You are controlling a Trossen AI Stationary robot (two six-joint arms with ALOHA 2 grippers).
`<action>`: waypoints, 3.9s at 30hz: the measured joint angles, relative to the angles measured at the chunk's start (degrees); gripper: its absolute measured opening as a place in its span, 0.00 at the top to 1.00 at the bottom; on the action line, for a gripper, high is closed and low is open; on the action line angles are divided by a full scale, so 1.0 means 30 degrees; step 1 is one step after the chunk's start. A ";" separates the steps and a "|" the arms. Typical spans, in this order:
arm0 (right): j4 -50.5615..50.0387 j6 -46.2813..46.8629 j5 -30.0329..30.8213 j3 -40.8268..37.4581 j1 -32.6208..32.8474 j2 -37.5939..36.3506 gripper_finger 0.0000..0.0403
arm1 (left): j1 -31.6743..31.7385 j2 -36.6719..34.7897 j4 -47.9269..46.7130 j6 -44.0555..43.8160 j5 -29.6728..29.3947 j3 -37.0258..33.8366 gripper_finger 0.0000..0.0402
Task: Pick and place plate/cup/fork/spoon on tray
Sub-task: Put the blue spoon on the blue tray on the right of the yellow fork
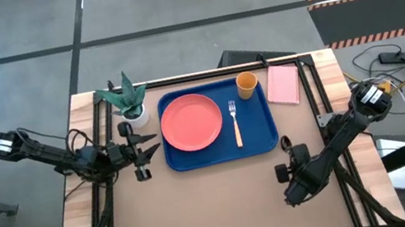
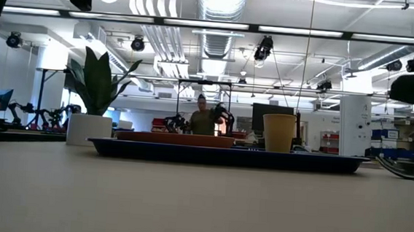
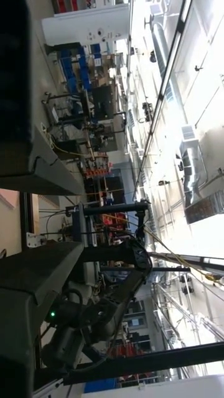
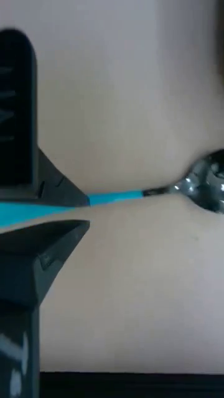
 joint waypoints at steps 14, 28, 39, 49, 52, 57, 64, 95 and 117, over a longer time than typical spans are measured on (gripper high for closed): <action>0.0401 -0.0364 0.1982 -0.1530 -0.0007 -0.0193 0.57 | -0.0002 0.0000 0.0007 0.0000 0.0000 0.0000 0.72; 0.2677 -0.0662 0.3956 -0.2776 -0.0095 0.0097 0.57 | -0.0002 0.0000 0.0015 0.0000 0.0000 0.0007 0.72; 0.2934 -0.0274 0.3875 -0.2899 -0.0095 0.0474 0.86 | 0.0000 0.0000 0.0015 0.0002 0.0000 0.0007 0.72; 0.2741 0.0019 0.3005 -0.2563 -0.0087 0.0300 0.97 | 0.0005 0.0000 0.0015 0.0000 0.0000 0.0007 0.72; 0.1435 0.0288 0.2543 -0.2063 -0.0044 0.0186 0.98 | -0.0002 0.0000 0.0021 0.0000 0.0000 0.0007 0.72; 0.0285 -0.0104 0.1757 -0.1075 -0.0013 -0.0109 0.98 | 0.0001 0.0000 0.0029 0.0000 0.0000 0.0007 0.72; -0.1121 -0.0670 0.1927 0.0866 -0.0007 -0.0451 0.98 | 0.0001 0.0000 0.0029 0.0002 0.0000 0.0007 0.72; 0.2184 -0.9654 1.0839 0.3484 -0.6920 -0.0517 0.97 | -0.0002 0.0000 0.0045 0.0007 0.0000 0.0044 0.72; 0.7140 -1.5327 0.7747 0.1318 -1.2986 -0.0495 0.98 | 0.0000 -0.0172 0.0106 0.0007 0.0000 0.0044 0.72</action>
